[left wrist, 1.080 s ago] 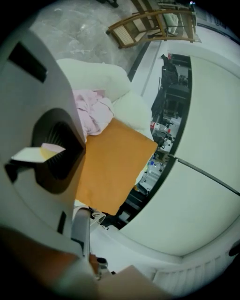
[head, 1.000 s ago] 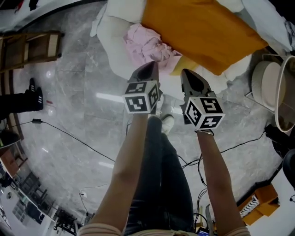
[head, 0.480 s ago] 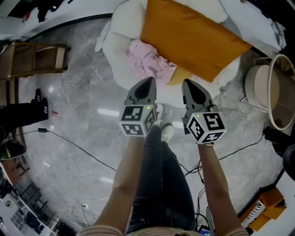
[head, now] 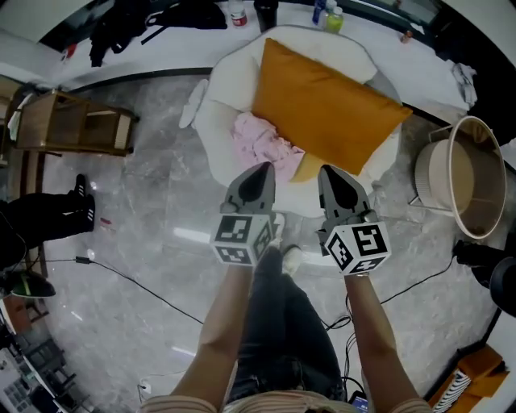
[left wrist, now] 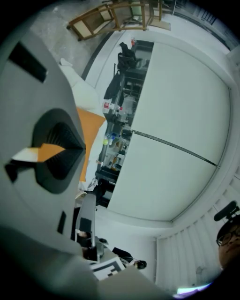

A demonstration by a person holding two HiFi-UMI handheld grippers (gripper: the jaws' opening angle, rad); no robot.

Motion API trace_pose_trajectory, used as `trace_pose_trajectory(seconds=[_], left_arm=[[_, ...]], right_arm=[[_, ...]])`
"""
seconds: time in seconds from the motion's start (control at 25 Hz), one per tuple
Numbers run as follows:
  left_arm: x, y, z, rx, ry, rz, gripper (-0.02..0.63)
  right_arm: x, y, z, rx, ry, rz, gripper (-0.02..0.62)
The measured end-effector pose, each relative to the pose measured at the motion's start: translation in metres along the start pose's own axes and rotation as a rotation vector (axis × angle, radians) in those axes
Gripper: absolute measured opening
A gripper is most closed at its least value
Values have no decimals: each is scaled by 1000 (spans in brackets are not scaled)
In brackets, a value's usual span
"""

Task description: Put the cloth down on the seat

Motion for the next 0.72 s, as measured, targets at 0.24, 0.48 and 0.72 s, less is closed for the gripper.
trace_pose_trajectory(seconds=[0.24,0.48,0.72], left_arm=[[10,-19,50,57,25,-37,12],[18,-36,85,93,33,-41,12],[31,-47,106,95,61,-51,12]], right_arm=[[-12,-13,54,80,8,-12,8],[-18,-28,94,134,-23,-20,8],[-28,-34,133,216,-17,-28,8]])
Point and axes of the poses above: the fingertips, and each gripper's own axes: y forward along the fingers, x to its right, z out of its top, the point moved 1 cm from there along -y, backward along the fingers, and after that the axes turned 12 degrees about x, right-handed, at the moved point
